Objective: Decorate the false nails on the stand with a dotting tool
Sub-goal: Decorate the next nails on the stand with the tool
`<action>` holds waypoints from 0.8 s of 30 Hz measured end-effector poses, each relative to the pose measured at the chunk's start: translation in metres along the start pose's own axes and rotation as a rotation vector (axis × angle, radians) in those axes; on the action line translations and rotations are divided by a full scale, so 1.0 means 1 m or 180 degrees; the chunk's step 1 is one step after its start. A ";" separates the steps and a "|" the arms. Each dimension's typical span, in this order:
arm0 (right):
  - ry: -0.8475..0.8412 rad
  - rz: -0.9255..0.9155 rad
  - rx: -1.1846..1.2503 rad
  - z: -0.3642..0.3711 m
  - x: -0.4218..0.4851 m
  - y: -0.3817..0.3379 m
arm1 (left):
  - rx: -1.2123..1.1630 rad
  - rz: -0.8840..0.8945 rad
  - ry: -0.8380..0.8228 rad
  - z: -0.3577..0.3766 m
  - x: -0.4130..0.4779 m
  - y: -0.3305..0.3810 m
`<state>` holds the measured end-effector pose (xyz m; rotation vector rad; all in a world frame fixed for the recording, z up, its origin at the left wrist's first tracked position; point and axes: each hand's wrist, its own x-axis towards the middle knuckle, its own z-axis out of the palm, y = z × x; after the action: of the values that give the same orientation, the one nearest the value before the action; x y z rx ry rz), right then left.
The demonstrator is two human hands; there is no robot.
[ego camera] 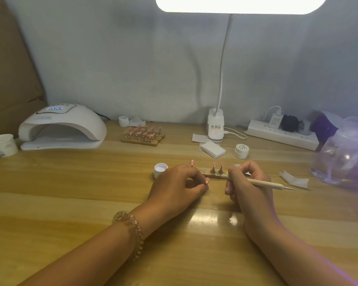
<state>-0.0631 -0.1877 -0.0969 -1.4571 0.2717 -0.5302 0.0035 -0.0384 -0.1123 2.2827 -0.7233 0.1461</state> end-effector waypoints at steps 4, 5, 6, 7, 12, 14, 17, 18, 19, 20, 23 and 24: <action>-0.0009 -0.0004 -0.0026 -0.001 -0.001 0.000 | 0.0016 -0.0048 -0.0018 0.001 0.001 0.000; -0.0015 -0.0002 -0.0024 -0.001 -0.001 0.000 | 0.0034 -0.0048 -0.0015 0.001 0.001 0.000; -0.0022 -0.0002 -0.0023 -0.001 -0.001 -0.001 | 0.0047 -0.0049 -0.0003 0.001 0.001 0.001; -0.0026 -0.0002 -0.0023 -0.001 -0.001 -0.001 | 0.0058 -0.0048 0.0013 0.000 0.001 0.001; -0.0020 0.0001 -0.0023 -0.001 -0.001 0.000 | 0.0232 0.0032 -0.0074 -0.009 -0.007 0.002; -0.0012 0.0010 0.0003 -0.001 -0.001 0.000 | 0.0335 0.0124 0.0113 -0.019 -0.014 -0.001; -0.0017 0.0003 0.0045 -0.002 0.000 0.000 | 0.0557 -0.0099 0.0779 -0.042 -0.015 -0.012; -0.0028 -0.0002 0.0058 -0.002 -0.001 0.000 | 0.0549 -0.0326 0.0907 -0.049 -0.014 -0.018; -0.0051 -0.0005 0.0061 -0.002 -0.001 0.000 | 0.0540 -0.0584 0.0918 -0.055 -0.013 -0.025; -0.0082 -0.0014 0.0057 -0.001 -0.002 -0.001 | 0.0558 -0.0804 0.0828 -0.059 -0.013 -0.031; -0.0161 -0.0050 0.0069 -0.001 -0.003 -0.002 | 0.0703 -0.0993 0.0326 -0.057 -0.016 -0.042; -0.0194 -0.0049 0.0094 -0.001 -0.003 -0.003 | 0.0748 -0.0912 0.0227 -0.054 -0.017 -0.042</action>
<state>-0.0668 -0.1866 -0.0947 -1.4449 0.2038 -0.4995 0.0176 0.0303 -0.1034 2.5626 -0.3507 0.1841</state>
